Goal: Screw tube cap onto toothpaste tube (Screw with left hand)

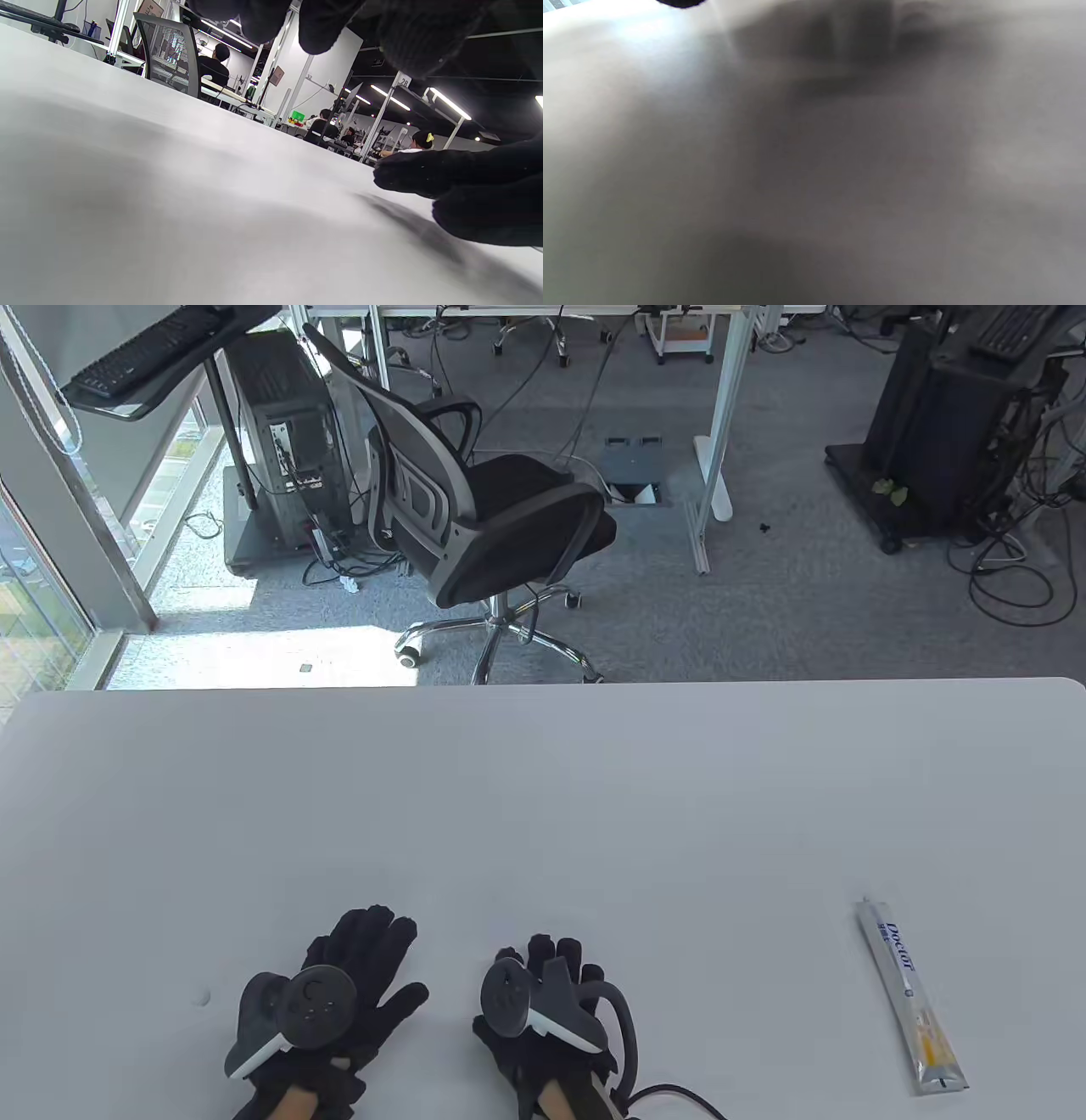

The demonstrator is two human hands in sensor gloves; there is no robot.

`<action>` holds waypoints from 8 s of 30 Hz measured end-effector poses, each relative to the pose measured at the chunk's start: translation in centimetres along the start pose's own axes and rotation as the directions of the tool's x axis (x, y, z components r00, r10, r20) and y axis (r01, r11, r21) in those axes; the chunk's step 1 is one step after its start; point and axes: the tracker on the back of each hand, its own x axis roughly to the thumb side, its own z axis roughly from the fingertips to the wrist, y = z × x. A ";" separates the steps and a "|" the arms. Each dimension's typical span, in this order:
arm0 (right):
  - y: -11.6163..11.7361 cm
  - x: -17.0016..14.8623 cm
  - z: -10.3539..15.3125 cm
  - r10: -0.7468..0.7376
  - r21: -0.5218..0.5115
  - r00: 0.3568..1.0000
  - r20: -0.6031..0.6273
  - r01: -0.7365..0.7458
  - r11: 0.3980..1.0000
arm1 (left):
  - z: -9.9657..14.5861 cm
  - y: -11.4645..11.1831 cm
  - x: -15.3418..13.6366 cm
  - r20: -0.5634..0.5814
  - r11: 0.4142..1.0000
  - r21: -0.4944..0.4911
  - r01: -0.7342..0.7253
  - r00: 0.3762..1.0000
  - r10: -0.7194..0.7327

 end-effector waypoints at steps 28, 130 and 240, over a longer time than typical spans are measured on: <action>-10.2 -13.1 8.2 -0.278 -0.495 0.913 -0.298 0.101 0.863 | 0.2 0.1 1.6 0.060 0.998 -0.020 -0.059 0.996 0.060; -3.5 -1.2 2.9 -0.513 -0.099 0.786 0.346 0.574 0.813 | 1.0 4.8 -2.1 0.050 0.764 0.204 -0.612 0.786 0.616; -3.8 -1.9 2.7 -0.476 -0.030 0.809 0.346 0.517 0.856 | 1.7 3.6 -2.0 0.077 0.820 0.220 -0.529 0.847 0.526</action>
